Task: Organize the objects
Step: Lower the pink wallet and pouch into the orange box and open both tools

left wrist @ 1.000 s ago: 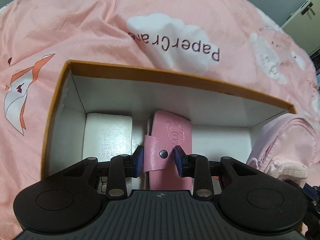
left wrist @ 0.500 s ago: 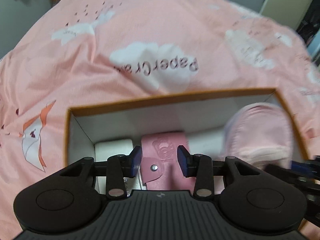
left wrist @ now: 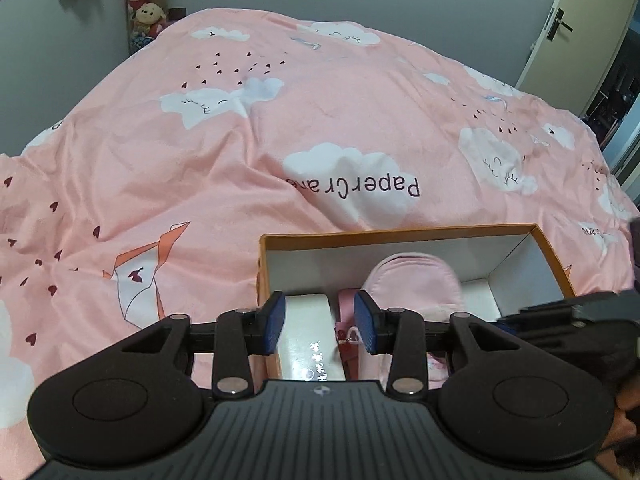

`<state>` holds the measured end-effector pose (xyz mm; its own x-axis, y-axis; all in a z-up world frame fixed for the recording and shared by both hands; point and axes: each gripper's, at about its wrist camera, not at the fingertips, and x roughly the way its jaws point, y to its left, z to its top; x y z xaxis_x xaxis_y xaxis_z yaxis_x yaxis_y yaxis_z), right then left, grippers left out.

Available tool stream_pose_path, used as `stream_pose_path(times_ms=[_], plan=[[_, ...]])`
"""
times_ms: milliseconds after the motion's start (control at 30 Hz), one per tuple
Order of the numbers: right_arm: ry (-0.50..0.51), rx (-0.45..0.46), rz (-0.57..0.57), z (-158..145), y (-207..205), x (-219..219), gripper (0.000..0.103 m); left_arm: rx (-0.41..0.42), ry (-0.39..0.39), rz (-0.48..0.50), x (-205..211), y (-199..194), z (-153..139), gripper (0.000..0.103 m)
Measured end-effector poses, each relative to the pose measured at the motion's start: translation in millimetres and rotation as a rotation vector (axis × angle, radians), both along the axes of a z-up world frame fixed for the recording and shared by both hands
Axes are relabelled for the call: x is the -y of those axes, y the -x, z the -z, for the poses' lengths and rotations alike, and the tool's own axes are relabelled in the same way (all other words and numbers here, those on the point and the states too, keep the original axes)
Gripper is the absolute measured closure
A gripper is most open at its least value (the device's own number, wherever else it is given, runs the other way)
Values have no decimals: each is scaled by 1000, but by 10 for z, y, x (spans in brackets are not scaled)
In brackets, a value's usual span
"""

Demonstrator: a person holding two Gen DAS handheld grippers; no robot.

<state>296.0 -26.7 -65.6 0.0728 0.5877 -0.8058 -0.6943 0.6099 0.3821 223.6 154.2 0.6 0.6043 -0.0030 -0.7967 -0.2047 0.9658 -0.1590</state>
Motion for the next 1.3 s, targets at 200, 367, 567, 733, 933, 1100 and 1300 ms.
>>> stream_pose_path(times_ms=[200, 367, 567, 733, 933, 1100, 1300], plan=[[26, -105, 36, 208, -219, -126, 85, -4, 2, 14, 7, 28, 91, 64], [57, -123, 69, 351, -286, -185, 80, 1, -24, 17, 83, 49, 170, 64], [112, -74, 88, 417, -229, -236, 68, 49, -51, -13, 247, 153, 185, 64], [91, -37, 77, 359, -194, -212, 67, 118, -60, -64, 362, 264, 139, 64], [85, 60, 73, 133, -44, -141, 59, 176, -50, -72, 483, 416, 44, 64], [52, 162, 71, -131, 191, 12, 56, 199, -54, -71, 570, 560, -15, 64], [-15, 265, 73, -475, 536, 289, 55, 233, -64, -72, 664, 745, -159, 64]])
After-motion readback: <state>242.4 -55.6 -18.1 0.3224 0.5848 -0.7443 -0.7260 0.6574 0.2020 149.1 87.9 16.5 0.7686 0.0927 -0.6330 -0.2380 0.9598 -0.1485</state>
